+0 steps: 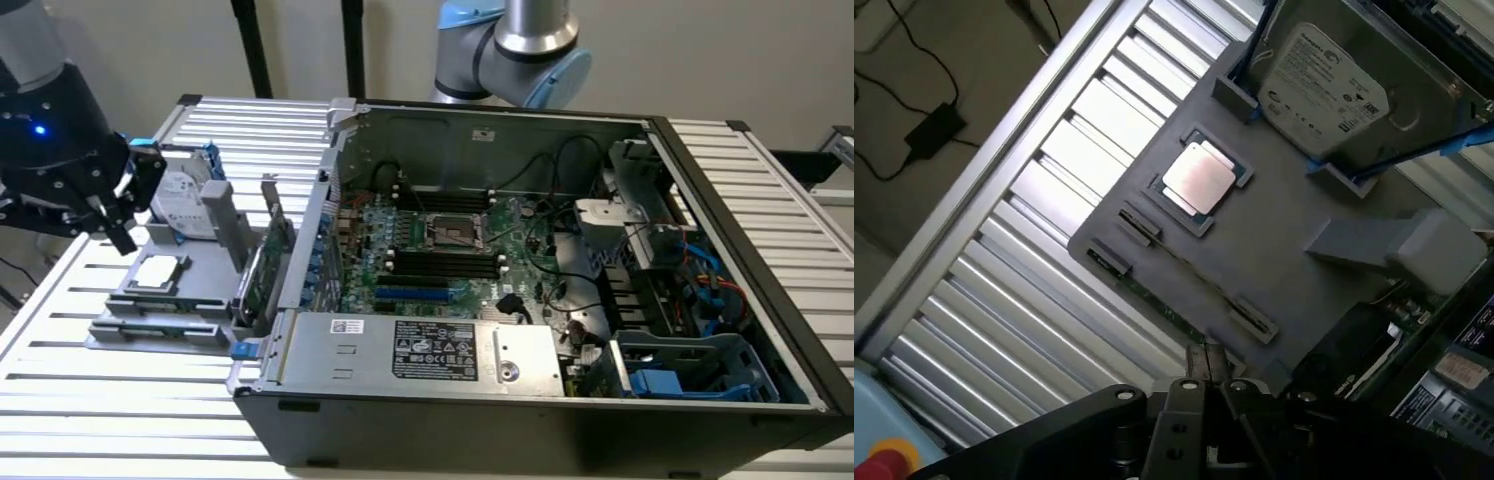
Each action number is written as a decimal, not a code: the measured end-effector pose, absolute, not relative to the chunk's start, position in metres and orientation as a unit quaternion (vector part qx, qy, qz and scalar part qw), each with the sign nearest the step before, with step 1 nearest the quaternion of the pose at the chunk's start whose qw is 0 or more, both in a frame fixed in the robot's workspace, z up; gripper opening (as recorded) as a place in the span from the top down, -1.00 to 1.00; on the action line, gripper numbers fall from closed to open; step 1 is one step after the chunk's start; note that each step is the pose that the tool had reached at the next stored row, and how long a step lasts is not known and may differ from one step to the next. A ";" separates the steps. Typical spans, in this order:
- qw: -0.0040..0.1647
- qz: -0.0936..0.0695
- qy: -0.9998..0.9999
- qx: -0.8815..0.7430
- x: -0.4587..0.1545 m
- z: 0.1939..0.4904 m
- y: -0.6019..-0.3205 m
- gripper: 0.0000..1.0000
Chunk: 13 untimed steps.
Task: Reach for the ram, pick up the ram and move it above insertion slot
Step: 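Pick up the ram and move it above insertion slot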
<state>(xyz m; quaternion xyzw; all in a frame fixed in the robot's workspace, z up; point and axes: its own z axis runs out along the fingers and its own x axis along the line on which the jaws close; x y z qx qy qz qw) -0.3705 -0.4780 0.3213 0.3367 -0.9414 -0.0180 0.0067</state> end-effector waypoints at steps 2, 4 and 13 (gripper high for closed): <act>0.007 -0.018 -0.935 0.354 -0.370 0.321 -0.478 0.79; 0.007 -0.018 -0.929 0.371 -0.370 0.321 -0.478 0.79; 0.009 -0.017 -0.895 0.445 -0.370 0.320 -0.478 0.79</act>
